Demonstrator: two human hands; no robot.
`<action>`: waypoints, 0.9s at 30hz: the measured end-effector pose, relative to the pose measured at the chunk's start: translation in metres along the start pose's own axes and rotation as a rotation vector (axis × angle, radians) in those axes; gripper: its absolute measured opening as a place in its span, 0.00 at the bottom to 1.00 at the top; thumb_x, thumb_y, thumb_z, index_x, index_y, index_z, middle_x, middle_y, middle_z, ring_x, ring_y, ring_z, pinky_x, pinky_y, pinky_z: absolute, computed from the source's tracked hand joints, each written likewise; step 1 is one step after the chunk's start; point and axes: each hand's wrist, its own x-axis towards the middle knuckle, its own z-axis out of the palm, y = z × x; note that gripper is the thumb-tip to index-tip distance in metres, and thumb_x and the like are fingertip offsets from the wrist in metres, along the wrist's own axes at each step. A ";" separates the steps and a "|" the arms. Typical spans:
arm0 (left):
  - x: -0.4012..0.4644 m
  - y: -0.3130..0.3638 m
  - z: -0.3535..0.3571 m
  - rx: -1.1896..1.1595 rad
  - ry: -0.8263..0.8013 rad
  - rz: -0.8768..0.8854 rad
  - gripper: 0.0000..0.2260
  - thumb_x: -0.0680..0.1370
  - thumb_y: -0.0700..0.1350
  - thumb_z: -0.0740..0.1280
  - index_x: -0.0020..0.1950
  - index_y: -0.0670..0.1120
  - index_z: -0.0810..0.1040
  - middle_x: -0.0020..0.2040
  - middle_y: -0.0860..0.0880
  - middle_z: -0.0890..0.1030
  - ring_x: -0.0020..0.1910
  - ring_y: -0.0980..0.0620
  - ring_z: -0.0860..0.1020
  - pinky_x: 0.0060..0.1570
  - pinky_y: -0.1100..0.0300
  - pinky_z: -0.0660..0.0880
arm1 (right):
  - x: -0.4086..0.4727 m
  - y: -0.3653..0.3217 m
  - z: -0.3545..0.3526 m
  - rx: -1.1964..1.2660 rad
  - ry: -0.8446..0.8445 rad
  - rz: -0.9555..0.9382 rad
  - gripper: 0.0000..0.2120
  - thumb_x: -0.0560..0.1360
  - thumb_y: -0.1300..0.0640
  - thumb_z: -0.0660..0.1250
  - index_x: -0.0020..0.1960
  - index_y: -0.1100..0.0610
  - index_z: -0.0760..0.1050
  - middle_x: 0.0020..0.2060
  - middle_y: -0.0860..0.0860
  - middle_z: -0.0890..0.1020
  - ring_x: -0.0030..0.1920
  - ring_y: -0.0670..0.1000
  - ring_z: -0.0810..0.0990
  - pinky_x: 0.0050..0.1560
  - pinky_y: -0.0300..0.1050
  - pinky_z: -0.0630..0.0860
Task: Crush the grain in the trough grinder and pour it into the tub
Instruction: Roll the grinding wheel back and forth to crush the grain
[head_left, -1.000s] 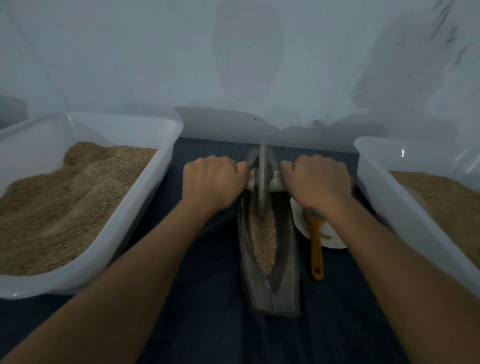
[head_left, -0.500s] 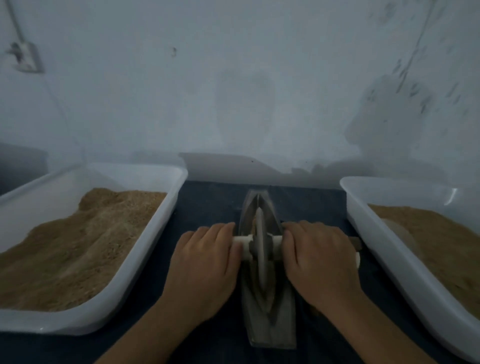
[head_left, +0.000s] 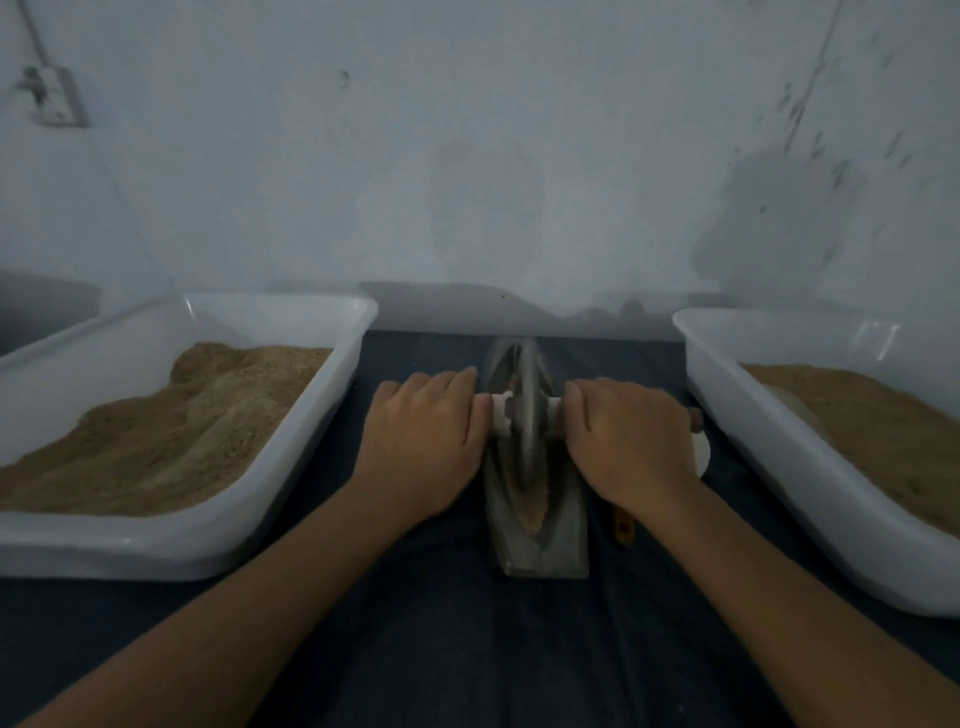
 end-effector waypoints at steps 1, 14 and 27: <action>-0.011 0.003 -0.008 -0.017 0.030 0.026 0.22 0.86 0.55 0.50 0.69 0.48 0.78 0.59 0.50 0.84 0.54 0.48 0.81 0.53 0.49 0.74 | -0.012 0.002 -0.006 0.035 0.006 -0.004 0.21 0.83 0.48 0.47 0.36 0.48 0.70 0.30 0.44 0.73 0.30 0.48 0.71 0.33 0.46 0.66; 0.088 -0.004 0.022 0.044 -0.390 -0.090 0.14 0.86 0.51 0.50 0.48 0.49 0.72 0.58 0.45 0.80 0.57 0.39 0.79 0.53 0.46 0.69 | 0.078 0.005 0.020 -0.035 -0.238 0.082 0.19 0.85 0.52 0.50 0.38 0.53 0.69 0.39 0.51 0.78 0.41 0.56 0.75 0.44 0.49 0.72; -0.027 0.006 -0.027 0.030 -0.006 0.065 0.27 0.85 0.55 0.49 0.79 0.42 0.67 0.63 0.47 0.84 0.51 0.48 0.84 0.45 0.51 0.75 | -0.020 0.000 -0.023 -0.048 0.017 -0.112 0.28 0.84 0.47 0.43 0.51 0.55 0.81 0.47 0.51 0.86 0.59 0.55 0.83 0.52 0.52 0.80</action>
